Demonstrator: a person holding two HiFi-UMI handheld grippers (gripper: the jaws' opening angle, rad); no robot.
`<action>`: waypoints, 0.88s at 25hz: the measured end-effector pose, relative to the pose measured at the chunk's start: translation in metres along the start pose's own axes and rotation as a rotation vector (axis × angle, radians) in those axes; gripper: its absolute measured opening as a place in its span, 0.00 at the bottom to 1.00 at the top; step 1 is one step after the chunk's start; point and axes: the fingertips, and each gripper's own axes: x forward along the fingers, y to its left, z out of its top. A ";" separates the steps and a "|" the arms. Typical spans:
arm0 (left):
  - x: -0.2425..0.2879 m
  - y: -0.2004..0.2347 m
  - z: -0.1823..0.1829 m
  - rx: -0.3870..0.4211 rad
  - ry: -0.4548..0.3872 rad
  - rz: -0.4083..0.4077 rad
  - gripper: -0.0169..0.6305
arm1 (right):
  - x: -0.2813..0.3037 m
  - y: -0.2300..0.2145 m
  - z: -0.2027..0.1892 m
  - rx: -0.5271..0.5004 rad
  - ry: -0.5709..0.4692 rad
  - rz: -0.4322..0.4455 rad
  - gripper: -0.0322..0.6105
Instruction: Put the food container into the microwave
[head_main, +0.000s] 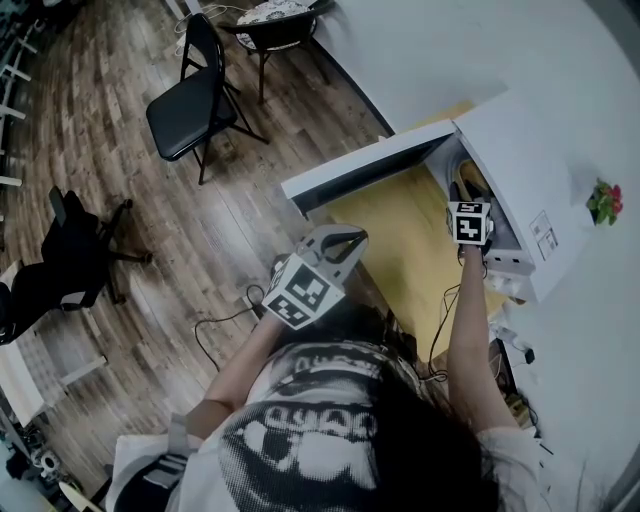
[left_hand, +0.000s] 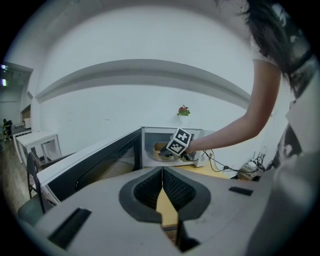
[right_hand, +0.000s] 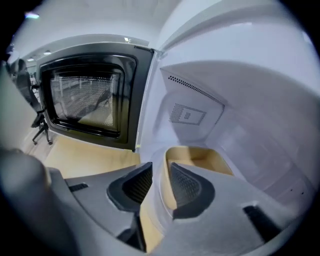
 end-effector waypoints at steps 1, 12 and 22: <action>-0.003 0.001 0.000 -0.001 -0.001 0.003 0.03 | -0.005 0.002 0.002 -0.004 -0.013 -0.002 0.23; -0.029 -0.009 -0.010 0.003 -0.019 -0.028 0.03 | -0.085 0.057 0.020 0.032 -0.168 0.064 0.22; -0.082 -0.028 -0.037 0.019 -0.010 -0.071 0.03 | -0.164 0.185 0.011 0.083 -0.227 0.232 0.22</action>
